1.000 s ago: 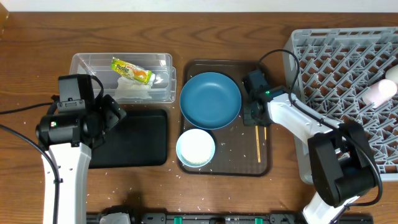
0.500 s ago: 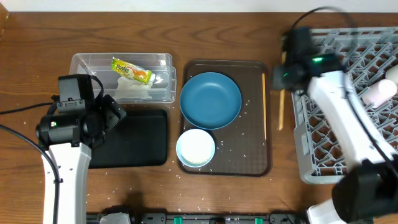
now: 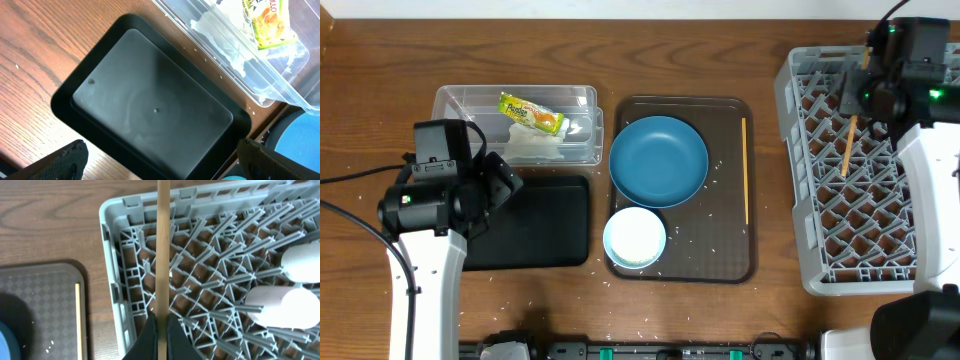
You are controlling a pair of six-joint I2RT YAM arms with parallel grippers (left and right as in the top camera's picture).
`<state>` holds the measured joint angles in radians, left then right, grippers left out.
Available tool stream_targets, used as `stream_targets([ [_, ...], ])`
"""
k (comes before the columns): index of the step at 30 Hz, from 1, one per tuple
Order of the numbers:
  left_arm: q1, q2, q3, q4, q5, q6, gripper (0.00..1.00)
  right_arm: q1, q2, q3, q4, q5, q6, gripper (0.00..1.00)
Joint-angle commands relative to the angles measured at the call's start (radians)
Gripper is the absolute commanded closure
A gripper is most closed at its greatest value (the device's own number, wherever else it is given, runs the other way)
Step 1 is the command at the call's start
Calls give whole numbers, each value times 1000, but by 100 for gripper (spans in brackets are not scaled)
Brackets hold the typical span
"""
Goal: Sort waste into correct bins and load items into the dishwasher rack
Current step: 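Lift the chopstick and drop it into the dish rack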
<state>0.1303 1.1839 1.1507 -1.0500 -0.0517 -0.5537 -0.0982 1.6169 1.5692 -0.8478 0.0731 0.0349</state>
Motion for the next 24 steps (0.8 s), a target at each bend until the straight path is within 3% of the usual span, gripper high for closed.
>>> stream_targets([
  [1, 5, 5, 13, -3, -2, -2, 2, -15, 7, -6, 21, -82, -62, 99],
  [19, 5, 5, 13, -3, -2, -2, 2, -12, 171, -21, 58, -182, -74, 99],
  [24, 5, 5, 13, -3, -2, -2, 2, -12, 181, -21, 63, -182, -74, 93],
])
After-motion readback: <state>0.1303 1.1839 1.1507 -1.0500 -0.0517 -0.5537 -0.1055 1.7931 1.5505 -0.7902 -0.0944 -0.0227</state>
